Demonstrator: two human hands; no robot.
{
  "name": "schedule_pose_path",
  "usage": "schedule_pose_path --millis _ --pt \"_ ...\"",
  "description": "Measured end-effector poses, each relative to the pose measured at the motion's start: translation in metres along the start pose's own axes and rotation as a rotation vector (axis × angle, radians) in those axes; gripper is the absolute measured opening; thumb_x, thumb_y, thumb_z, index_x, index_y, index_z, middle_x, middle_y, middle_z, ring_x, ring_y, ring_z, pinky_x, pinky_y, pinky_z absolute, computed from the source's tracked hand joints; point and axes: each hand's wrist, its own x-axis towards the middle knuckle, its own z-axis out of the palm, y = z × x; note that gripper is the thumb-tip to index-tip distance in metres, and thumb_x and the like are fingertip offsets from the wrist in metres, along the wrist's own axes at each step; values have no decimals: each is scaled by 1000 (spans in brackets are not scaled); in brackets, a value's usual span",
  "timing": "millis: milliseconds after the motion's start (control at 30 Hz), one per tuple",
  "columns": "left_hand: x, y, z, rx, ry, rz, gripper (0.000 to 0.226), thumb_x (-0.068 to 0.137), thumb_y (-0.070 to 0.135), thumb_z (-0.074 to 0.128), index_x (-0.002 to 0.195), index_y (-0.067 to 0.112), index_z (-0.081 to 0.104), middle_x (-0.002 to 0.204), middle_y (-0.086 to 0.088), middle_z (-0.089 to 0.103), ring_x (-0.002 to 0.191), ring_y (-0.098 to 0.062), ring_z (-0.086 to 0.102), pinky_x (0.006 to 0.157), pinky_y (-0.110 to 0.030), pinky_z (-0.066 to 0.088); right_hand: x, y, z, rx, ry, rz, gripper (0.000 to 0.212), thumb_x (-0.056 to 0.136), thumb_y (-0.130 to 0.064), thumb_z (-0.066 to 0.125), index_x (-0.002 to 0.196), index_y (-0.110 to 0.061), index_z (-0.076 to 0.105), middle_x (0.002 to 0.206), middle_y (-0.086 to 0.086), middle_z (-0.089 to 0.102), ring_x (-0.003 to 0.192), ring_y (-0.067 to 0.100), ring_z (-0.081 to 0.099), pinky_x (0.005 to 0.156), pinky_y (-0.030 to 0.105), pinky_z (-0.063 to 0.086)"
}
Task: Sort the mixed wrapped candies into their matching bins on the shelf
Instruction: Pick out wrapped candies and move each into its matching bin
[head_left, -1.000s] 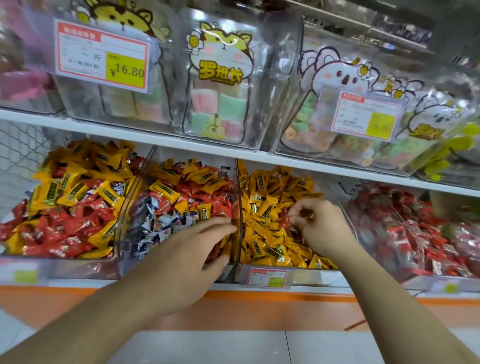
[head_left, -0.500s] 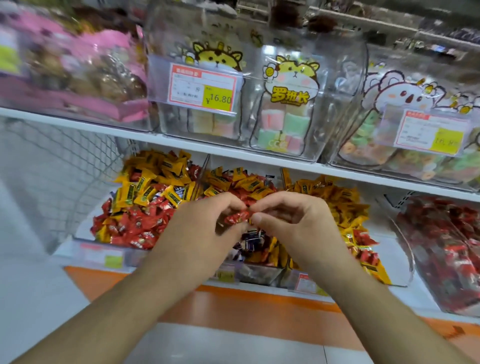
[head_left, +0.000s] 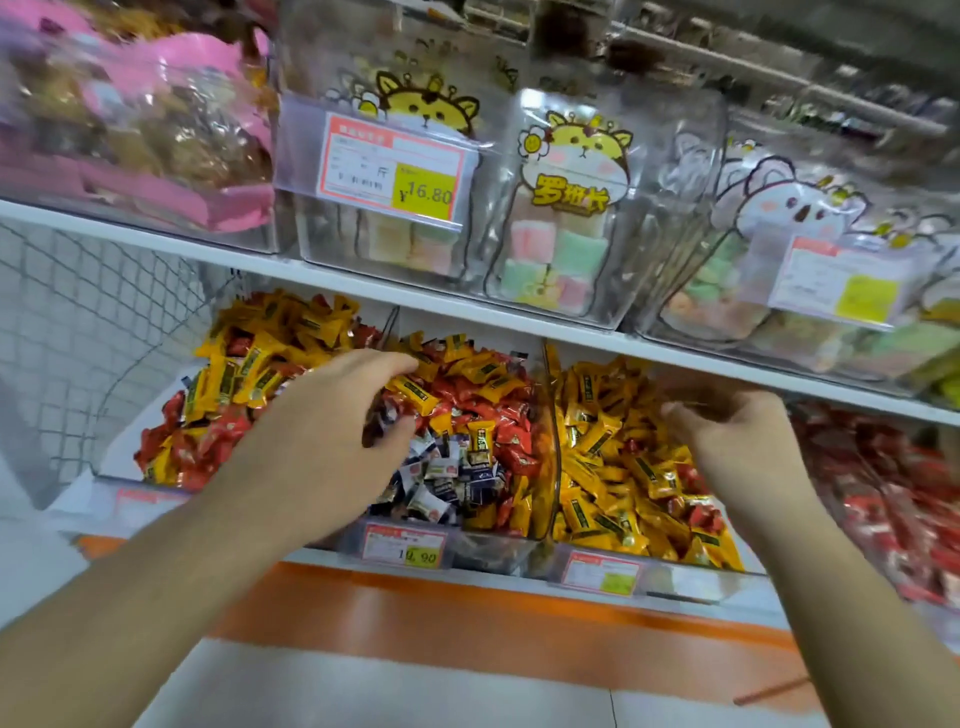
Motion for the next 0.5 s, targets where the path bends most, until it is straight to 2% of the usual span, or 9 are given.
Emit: schedule_pose_path --millis 100,200,267,300,367,433,500 --pt "1 19 28 -55 -153 97 55 101 42 57 153 44 39 156 28 35 136 5 36 110 -22 30 8 34 -20 -220 -30 5 27 88 0 67 90 -25 76 91 -7 78 87 17 73 82 43 60" --pt "-1 39 54 -75 -279 179 60 102 51 50 157 52 25 161 38 13 141 12 23 118 -25 27 7 55 -38 -446 -84 -24 31 91 -3 66 99 -32 73 102 -14 75 92 12 71 82 31 55" --pt "-2 50 69 -80 -333 214 62 102 55 46 157 57 17 161 42 1 147 11 18 121 -29 26 6 63 -48 -572 -147 -14 39 90 0 65 115 -30 71 116 -9 72 100 19 70 85 30 52" --pt "-2 55 75 -77 -354 220 62 103 57 44 157 59 13 160 44 -4 148 10 17 121 -30 25 8 66 -51 -627 -184 -16 47 89 2 64 125 -27 69 125 -4 69 111 24 67 93 33 51" --pt "-3 61 86 -62 -376 230 63 103 60 42 156 61 8 158 46 -12 149 9 14 121 -29 23 13 77 -57 -735 -259 -55 58 84 3 67 136 -25 64 140 0 62 134 28 53 110 43 44" --pt "-5 63 93 -61 -384 231 64 103 60 42 156 61 7 155 48 -16 149 11 11 119 -25 20 19 90 -57 -861 -315 -89 62 84 -5 72 138 -32 61 146 -5 57 143 25 41 116 50 32" --pt "-6 62 97 -61 -386 232 64 102 60 42 155 62 6 152 51 -20 146 14 7 118 -23 19 23 99 -55 -932 -319 -120 56 88 -14 73 136 -40 60 148 -13 54 148 22 29 118 51 19"
